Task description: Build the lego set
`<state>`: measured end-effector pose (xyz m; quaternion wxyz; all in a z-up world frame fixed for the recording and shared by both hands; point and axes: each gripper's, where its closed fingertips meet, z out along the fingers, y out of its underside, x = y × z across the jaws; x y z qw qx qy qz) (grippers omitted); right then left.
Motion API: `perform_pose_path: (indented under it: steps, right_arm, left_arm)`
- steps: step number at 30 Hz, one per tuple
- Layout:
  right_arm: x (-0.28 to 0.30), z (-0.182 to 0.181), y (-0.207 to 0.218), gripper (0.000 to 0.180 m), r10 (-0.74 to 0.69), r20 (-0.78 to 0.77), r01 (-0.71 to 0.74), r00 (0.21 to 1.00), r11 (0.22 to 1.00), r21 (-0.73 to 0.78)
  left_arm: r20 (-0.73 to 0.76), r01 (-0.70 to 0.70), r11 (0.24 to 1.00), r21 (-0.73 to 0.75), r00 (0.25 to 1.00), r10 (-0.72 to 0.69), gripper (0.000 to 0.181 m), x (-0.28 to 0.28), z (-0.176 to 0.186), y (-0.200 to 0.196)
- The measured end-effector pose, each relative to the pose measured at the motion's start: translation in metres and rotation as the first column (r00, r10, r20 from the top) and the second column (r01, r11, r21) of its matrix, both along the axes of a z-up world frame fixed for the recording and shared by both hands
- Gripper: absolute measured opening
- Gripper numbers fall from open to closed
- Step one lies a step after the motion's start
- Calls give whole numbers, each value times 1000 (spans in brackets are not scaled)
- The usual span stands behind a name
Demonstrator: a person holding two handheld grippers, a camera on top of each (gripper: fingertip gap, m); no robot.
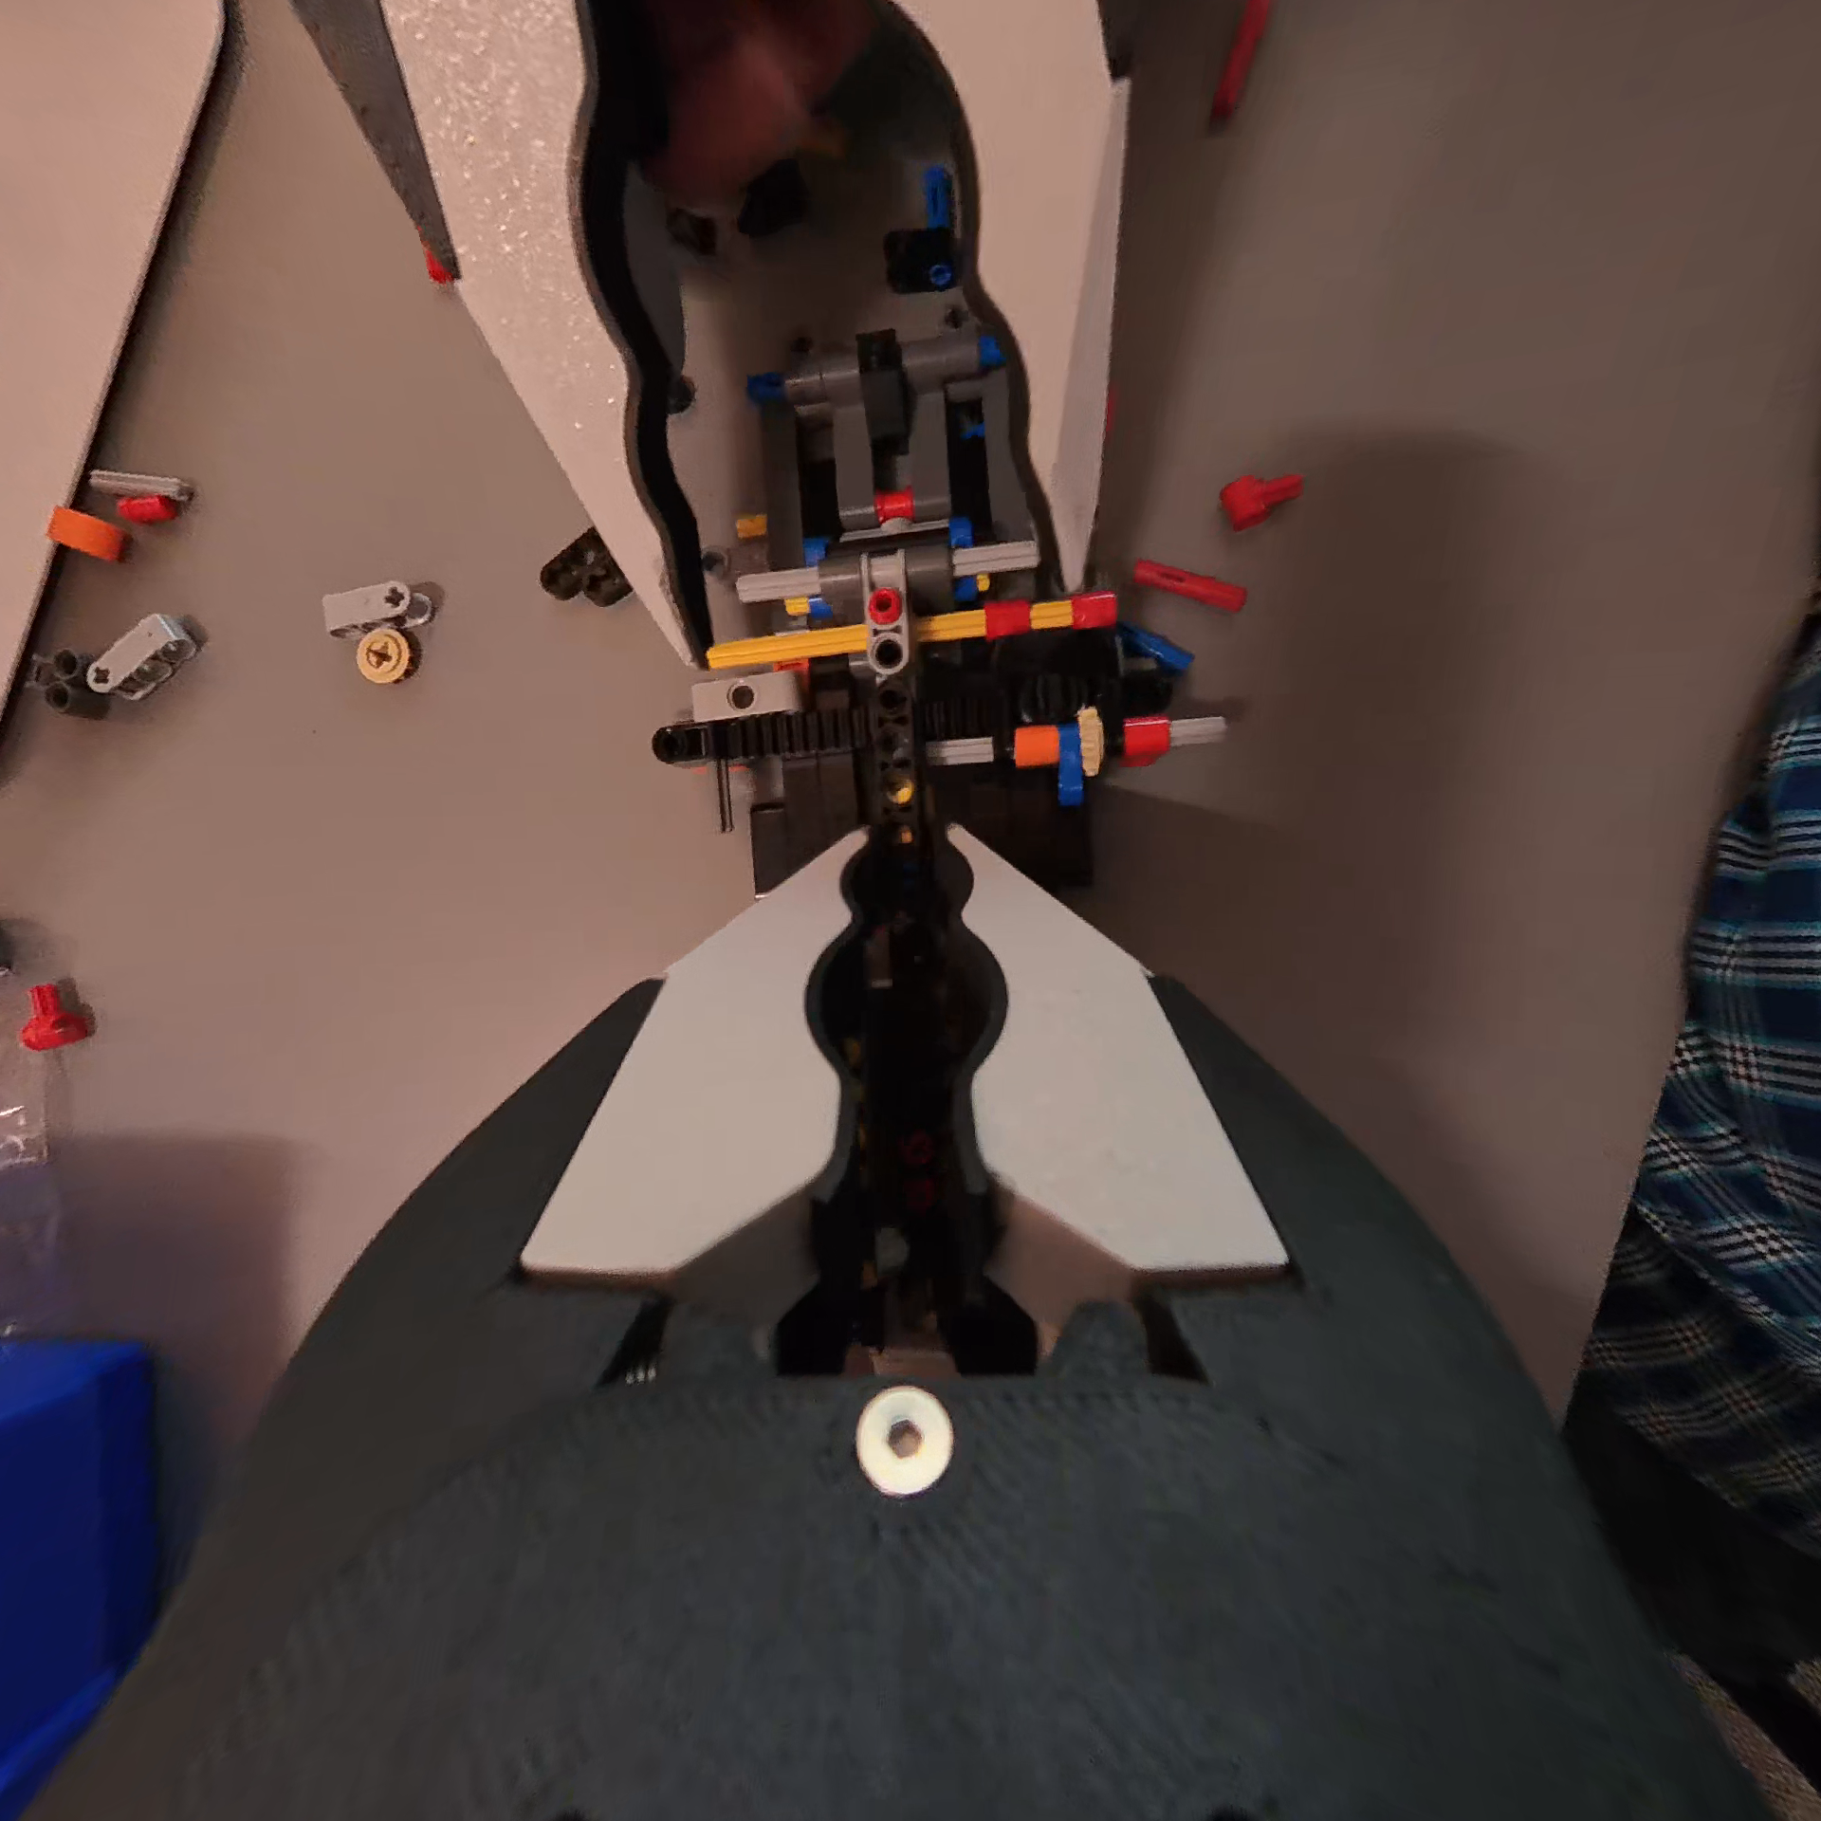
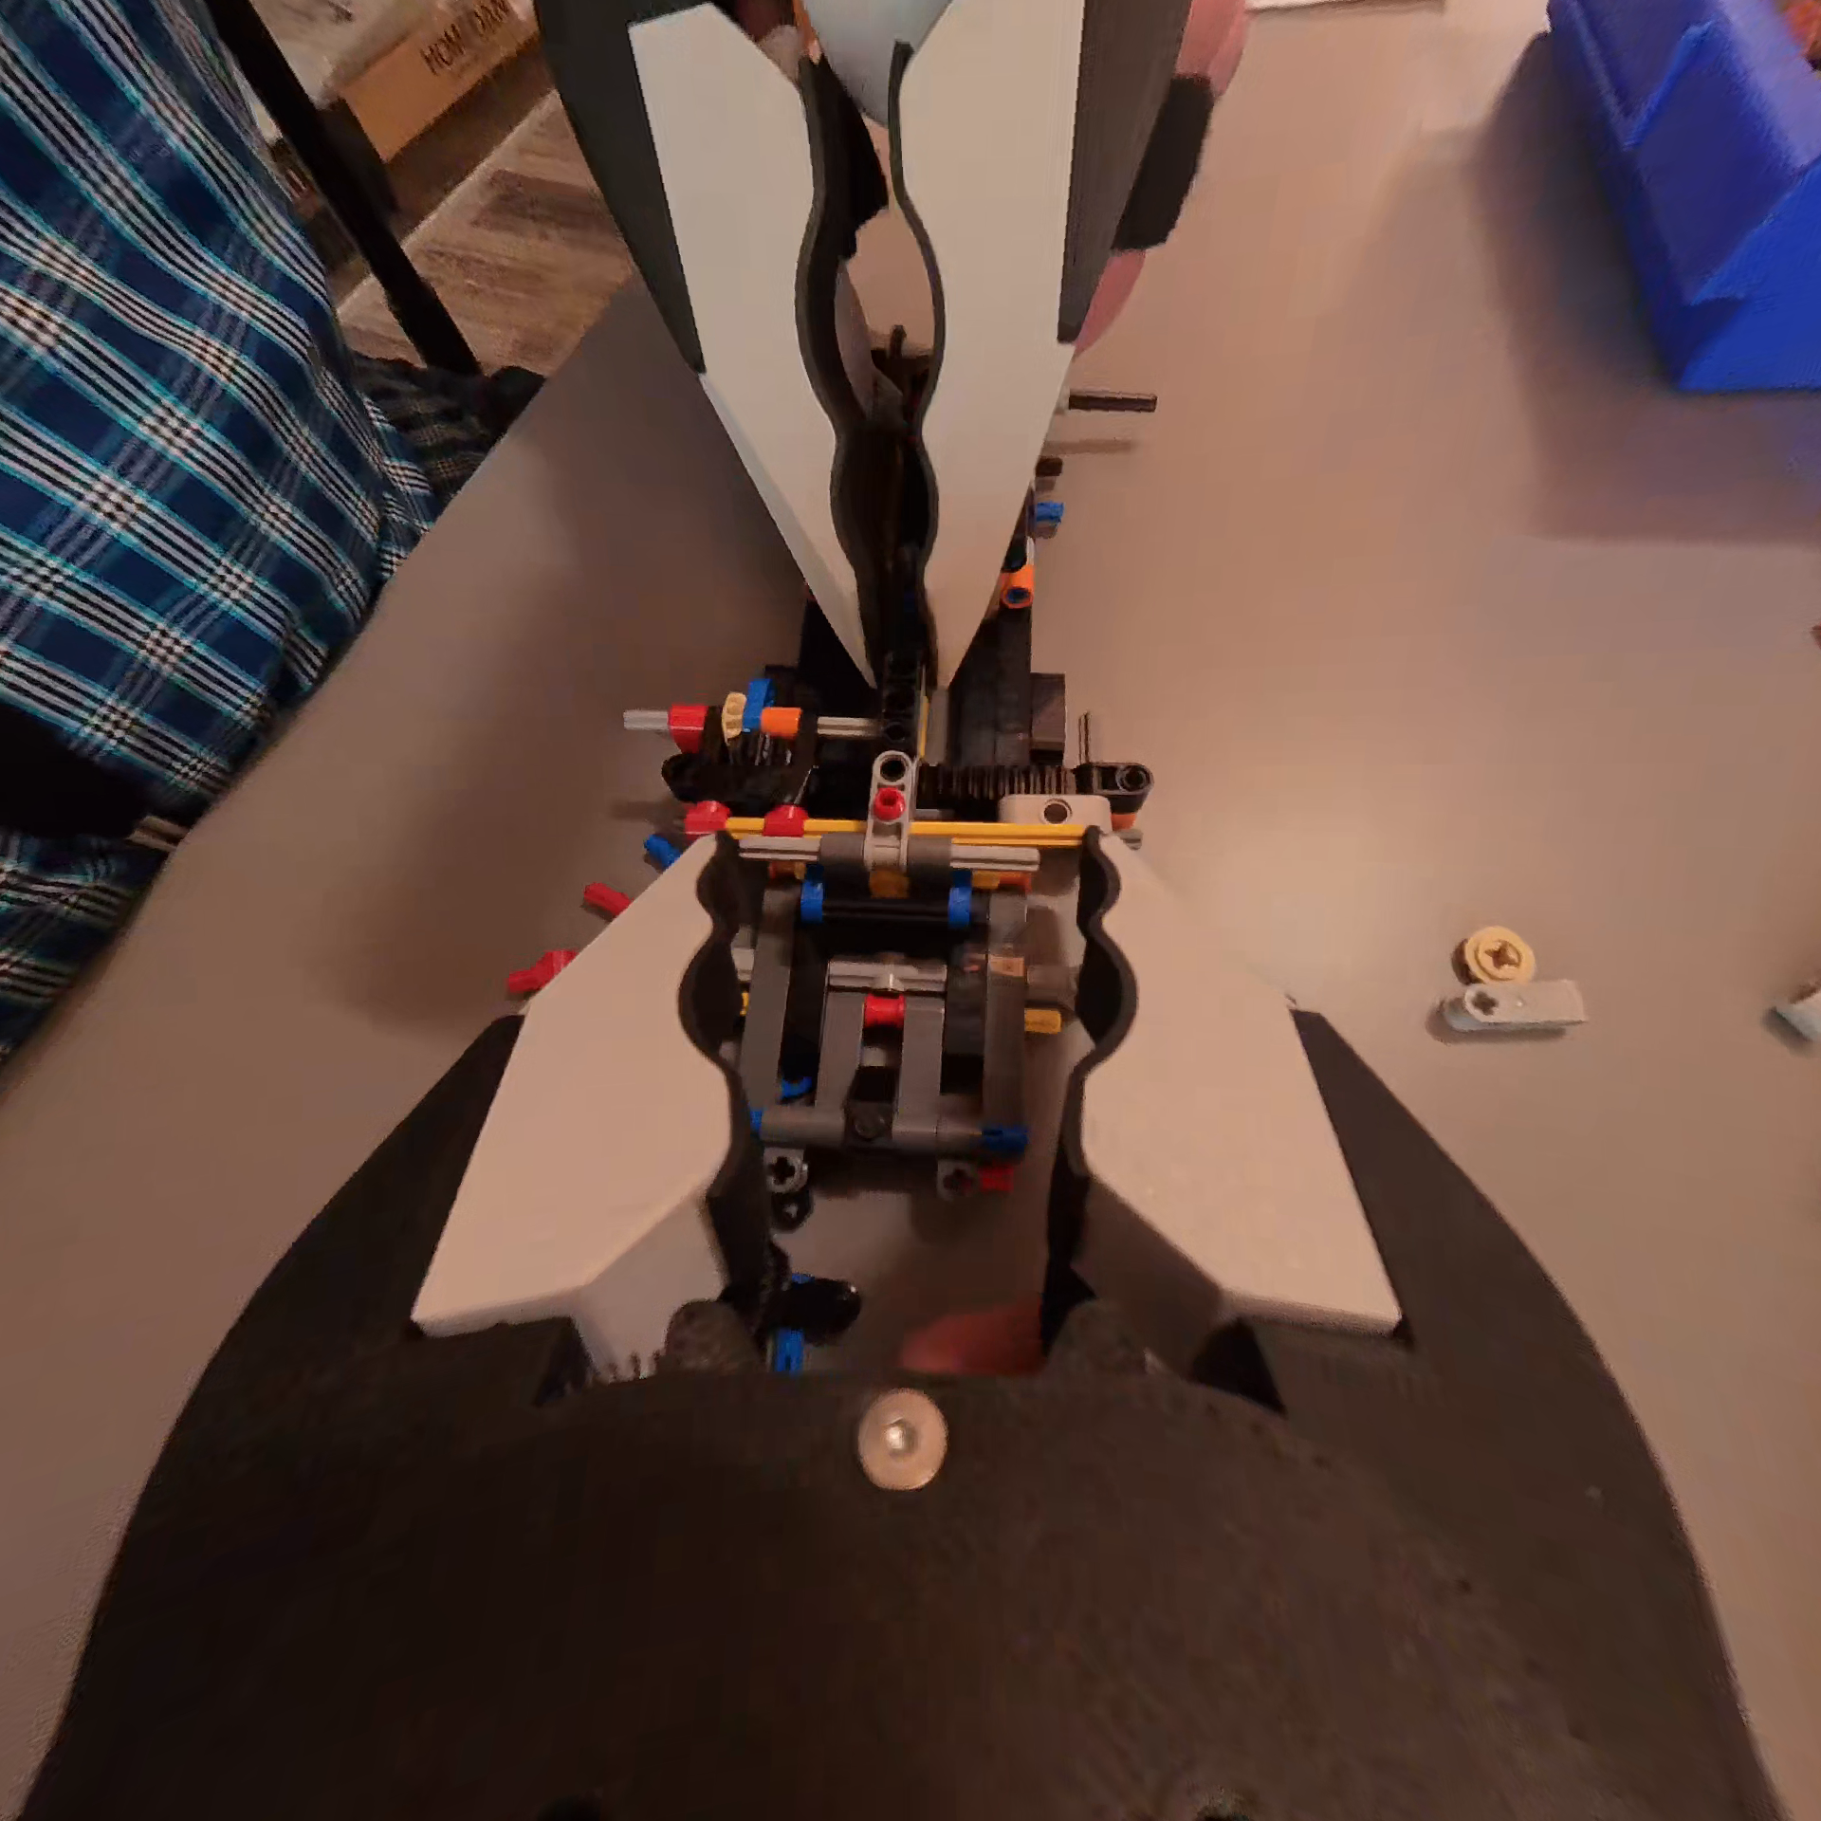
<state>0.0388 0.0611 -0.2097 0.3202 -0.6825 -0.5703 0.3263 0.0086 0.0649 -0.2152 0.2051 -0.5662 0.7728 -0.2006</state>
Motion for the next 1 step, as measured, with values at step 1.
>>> perform_pose_path:
  steps: [1]
  right_arm:
    - [0,1,-1,67,13,-9,-13,1000,1000,-5]
  left_arm:
    - [-4,6,1000,1,1000,-6,6,0,0,0]
